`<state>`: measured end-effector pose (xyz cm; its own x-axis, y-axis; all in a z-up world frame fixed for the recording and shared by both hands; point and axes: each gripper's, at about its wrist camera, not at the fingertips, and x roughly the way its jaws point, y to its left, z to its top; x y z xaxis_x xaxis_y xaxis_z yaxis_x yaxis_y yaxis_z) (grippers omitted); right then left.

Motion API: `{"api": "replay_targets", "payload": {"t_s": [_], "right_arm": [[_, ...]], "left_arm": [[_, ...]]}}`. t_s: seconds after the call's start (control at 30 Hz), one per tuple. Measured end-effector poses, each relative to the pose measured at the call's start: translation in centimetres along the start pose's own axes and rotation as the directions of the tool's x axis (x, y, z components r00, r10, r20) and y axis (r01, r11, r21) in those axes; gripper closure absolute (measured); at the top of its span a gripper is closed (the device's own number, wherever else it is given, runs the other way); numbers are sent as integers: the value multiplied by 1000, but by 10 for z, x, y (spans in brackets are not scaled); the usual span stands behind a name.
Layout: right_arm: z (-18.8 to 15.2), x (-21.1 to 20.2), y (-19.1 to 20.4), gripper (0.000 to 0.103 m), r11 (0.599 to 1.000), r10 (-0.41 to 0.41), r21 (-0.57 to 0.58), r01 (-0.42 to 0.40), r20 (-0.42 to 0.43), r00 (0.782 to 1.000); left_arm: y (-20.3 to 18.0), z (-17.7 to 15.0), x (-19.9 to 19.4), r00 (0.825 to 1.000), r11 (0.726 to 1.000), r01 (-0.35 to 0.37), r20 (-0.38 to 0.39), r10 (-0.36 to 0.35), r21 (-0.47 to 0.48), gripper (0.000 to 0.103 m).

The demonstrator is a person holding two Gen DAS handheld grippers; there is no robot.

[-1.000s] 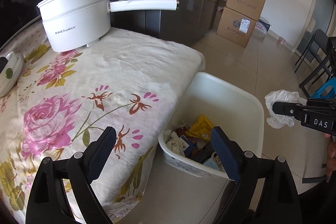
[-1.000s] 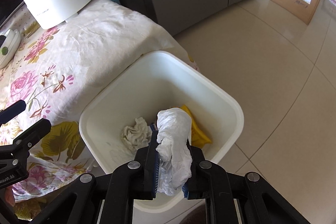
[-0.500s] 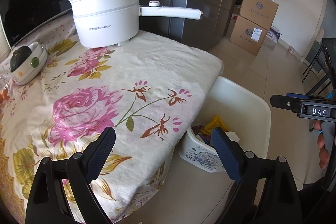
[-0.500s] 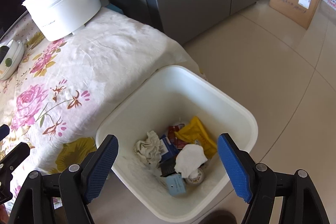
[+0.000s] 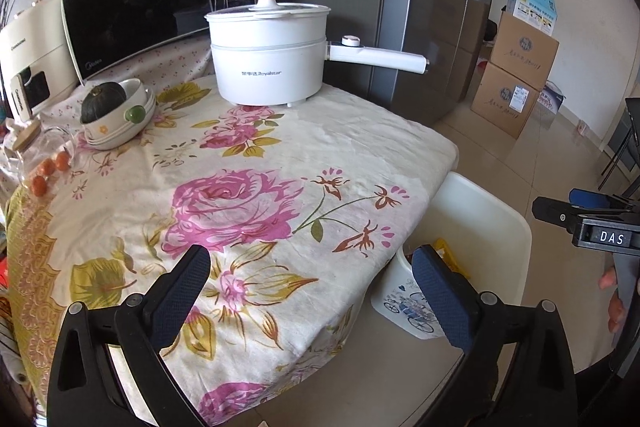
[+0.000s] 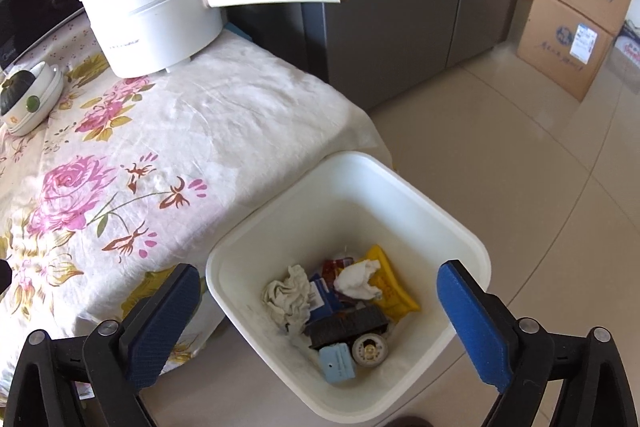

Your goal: Collect trash

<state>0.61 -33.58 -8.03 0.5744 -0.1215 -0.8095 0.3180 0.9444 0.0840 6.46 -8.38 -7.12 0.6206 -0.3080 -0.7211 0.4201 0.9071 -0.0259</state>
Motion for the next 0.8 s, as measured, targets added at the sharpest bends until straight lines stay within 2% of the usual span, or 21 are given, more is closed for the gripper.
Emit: {"api": "replay_targets", "payload": {"t_s": [0.33, 0.47, 0.57, 0.7, 0.8], "right_arm": [[-22, -53, 48, 0, 994, 12, -111, 6, 161, 987], [-33, -74, 62, 0, 990, 22, -139, 9, 221, 975], [-40, -86, 67, 0, 991, 44, -130, -14, 235, 971], [-50, -101, 71, 0, 990, 77, -134, -42, 270, 960], [-54, -109, 78, 0, 987, 80, -156, -34, 300, 951]], "left_arm": [[21, -20, -57, 999, 996, -6, 33, 9, -85, 0], [26, -35, -75, 997, 992, -69, 17, 71, -109, 0], [31, -47, -90, 993, 985, -109, 27, 113, -132, 0], [35, -57, -109, 985, 980, -148, 72, 159, -135, 0], [35, -61, -115, 980, 979, -158, 100, 172, -132, 0]]}}
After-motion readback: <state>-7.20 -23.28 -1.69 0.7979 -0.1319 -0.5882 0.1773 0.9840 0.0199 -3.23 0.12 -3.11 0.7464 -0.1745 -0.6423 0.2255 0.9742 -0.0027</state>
